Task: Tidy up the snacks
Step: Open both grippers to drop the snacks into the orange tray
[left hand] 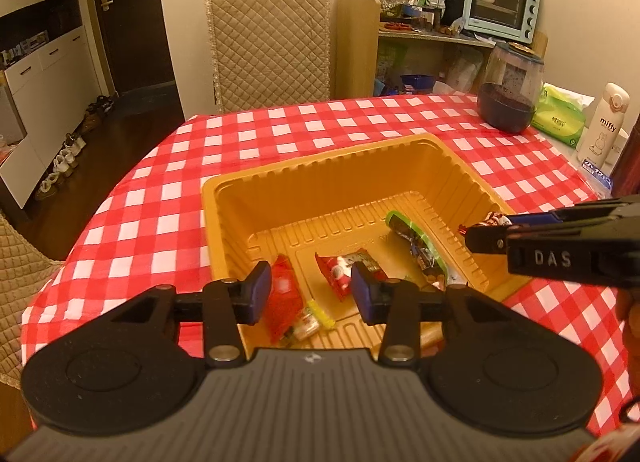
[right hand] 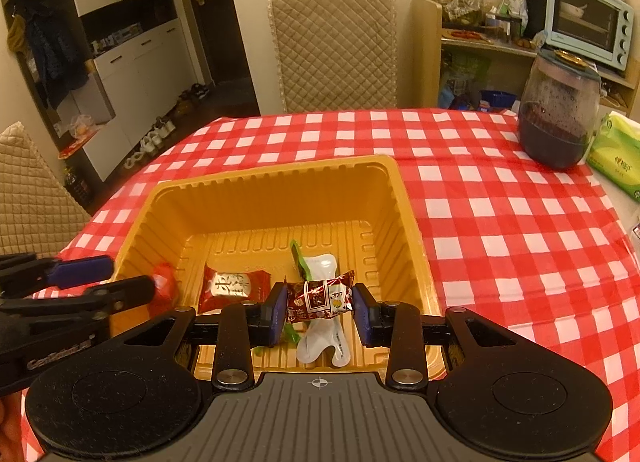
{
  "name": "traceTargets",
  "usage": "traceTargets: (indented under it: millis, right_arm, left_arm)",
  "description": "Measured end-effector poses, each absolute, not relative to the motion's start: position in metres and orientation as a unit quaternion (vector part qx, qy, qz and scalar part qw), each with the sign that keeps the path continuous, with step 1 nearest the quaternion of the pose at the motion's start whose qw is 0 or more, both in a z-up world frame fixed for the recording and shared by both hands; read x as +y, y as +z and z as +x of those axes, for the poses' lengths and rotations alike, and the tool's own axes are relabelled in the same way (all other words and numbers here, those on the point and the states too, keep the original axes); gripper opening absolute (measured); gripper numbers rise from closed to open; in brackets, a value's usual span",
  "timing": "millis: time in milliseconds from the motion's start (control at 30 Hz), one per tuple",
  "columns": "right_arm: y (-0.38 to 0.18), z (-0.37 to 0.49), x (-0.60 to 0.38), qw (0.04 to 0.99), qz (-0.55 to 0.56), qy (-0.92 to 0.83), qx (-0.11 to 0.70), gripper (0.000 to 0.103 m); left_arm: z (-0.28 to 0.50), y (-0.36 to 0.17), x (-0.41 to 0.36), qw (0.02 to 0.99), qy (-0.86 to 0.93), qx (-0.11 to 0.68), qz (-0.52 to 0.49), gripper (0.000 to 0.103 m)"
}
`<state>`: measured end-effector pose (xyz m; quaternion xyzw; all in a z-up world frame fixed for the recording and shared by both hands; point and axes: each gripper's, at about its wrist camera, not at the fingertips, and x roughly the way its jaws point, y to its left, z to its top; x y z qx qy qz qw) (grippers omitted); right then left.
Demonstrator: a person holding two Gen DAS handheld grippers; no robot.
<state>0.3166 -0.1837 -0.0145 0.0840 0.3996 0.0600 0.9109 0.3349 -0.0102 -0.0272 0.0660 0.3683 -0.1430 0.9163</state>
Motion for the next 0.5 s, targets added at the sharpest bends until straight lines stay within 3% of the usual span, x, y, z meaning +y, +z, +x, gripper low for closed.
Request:
traceTargets:
  millis: [400, 433, 500]
  right_arm:
    - [-0.009, 0.320, -0.178, 0.912, 0.115, 0.075, 0.387, 0.036]
    - [-0.009, 0.321, -0.178, 0.911, 0.121, 0.078, 0.386, 0.039]
    - [-0.009, 0.322, -0.178, 0.910, 0.131, 0.084, 0.385, 0.066]
  left_arm:
    - [0.316, -0.026, 0.002, 0.920, -0.135, 0.364, 0.054, 0.043]
    - [0.315, -0.026, 0.002, 0.920, -0.135, 0.365, 0.054, 0.044]
    - [0.313, -0.026, 0.002, 0.920, -0.135, 0.365, 0.055, 0.045]
